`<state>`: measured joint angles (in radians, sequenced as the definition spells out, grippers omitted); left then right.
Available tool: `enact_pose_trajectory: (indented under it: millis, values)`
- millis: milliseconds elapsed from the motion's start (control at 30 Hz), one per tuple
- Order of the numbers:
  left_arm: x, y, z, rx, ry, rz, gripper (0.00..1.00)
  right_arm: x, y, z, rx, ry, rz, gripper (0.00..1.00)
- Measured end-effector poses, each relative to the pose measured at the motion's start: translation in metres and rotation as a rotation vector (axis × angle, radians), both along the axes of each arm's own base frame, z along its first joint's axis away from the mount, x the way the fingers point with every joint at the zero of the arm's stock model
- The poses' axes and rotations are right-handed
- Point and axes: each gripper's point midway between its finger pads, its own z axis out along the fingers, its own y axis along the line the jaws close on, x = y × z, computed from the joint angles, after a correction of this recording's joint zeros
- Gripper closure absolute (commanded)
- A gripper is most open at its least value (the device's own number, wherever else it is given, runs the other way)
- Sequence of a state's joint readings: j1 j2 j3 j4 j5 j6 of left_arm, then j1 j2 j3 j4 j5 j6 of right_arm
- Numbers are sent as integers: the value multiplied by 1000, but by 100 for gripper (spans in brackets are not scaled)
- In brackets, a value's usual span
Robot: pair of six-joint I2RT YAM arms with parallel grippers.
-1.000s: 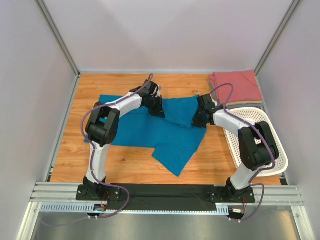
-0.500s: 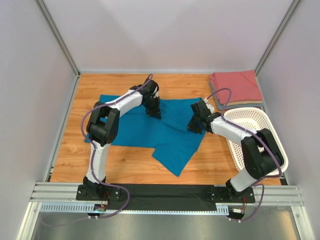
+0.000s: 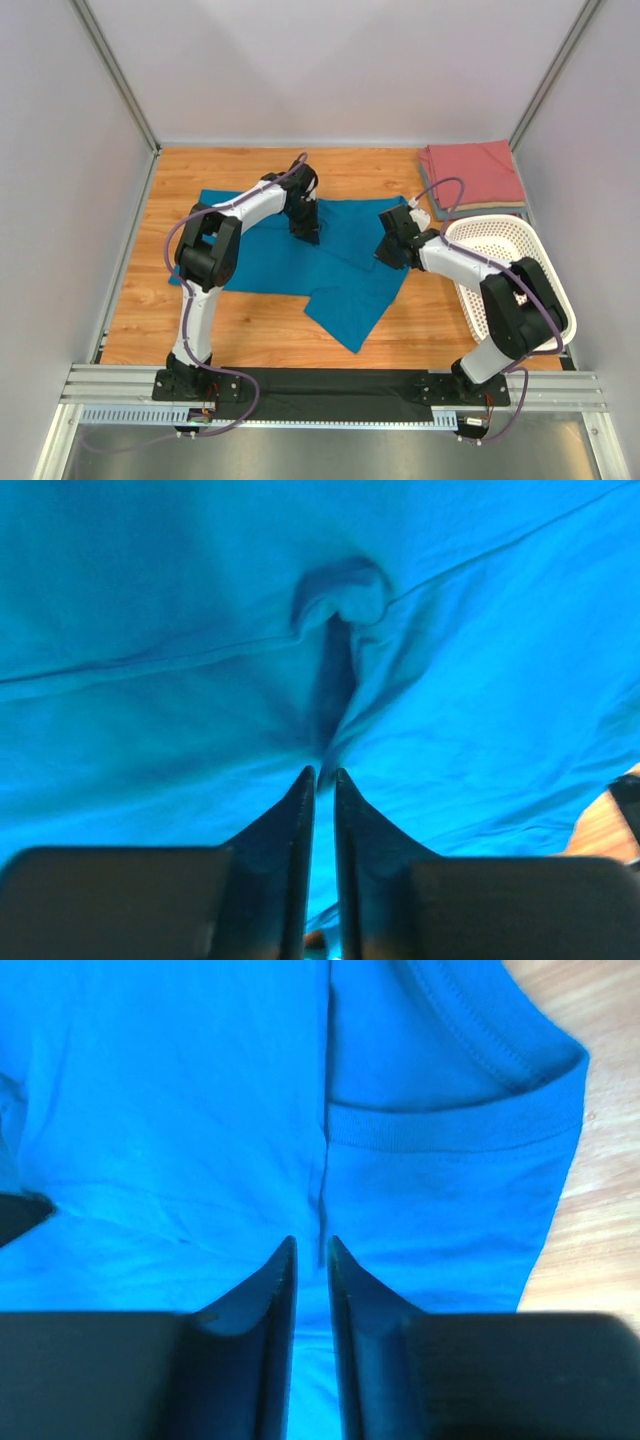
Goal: Fold and stack the t-shirts
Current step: Fold the tshirt
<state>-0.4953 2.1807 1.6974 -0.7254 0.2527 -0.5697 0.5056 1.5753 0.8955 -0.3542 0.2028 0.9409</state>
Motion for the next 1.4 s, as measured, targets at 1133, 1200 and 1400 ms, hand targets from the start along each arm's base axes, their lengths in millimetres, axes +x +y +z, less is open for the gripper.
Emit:
enact_pose_trajectory:
  millis: [1133, 1200, 1400]
  values:
    - [105, 192, -9, 59, -6, 412, 65, 189, -81, 0, -32, -97, 80, 66]
    - [106, 193, -9, 59, -6, 414, 65, 191, -78, -2, -13, -101, 81, 67]
    - [106, 193, -9, 60, -7, 415, 65, 199, -73, 3, 21, -136, 62, 69]
